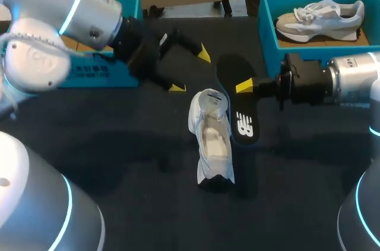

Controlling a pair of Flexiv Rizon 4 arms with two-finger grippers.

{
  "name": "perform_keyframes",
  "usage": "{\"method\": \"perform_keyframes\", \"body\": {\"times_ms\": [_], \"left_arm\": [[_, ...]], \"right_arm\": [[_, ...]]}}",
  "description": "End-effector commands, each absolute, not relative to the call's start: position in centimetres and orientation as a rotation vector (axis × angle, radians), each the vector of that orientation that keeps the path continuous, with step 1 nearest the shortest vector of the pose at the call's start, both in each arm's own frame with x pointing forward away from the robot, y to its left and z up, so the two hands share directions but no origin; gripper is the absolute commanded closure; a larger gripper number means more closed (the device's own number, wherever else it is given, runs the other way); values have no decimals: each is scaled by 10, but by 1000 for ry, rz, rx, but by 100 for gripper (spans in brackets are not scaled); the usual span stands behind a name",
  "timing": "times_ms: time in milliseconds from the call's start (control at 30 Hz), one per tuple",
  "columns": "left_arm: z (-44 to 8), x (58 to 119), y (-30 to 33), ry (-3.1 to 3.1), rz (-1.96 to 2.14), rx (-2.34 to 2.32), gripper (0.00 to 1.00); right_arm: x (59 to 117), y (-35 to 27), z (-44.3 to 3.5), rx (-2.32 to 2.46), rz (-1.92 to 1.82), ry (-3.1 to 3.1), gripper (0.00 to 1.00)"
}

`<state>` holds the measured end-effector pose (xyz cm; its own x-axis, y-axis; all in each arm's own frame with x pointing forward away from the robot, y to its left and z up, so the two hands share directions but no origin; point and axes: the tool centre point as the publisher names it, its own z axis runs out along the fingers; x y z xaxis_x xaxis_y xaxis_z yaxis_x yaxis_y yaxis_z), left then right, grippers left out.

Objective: Take the shoe out of the shoebox, open the shoe tongue, remove and reinsert the insole, then place the shoe into the shoebox

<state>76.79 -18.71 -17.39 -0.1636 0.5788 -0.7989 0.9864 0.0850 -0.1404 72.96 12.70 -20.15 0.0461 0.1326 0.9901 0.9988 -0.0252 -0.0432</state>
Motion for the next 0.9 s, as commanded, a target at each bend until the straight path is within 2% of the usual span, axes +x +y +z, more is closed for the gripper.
{"method": "perform_keyframes", "body": {"times_ms": [33, 900], "left_arm": [[-186, 765, -185, 1639, -1066, 1356, 0], [-174, 768, -210, 1397, -1091, 1169, 0]], "right_arm": [[726, 130, -196, -1354, -1132, -1261, 100], [724, 149, -163, -1328, -1170, -1257, 100]]}}
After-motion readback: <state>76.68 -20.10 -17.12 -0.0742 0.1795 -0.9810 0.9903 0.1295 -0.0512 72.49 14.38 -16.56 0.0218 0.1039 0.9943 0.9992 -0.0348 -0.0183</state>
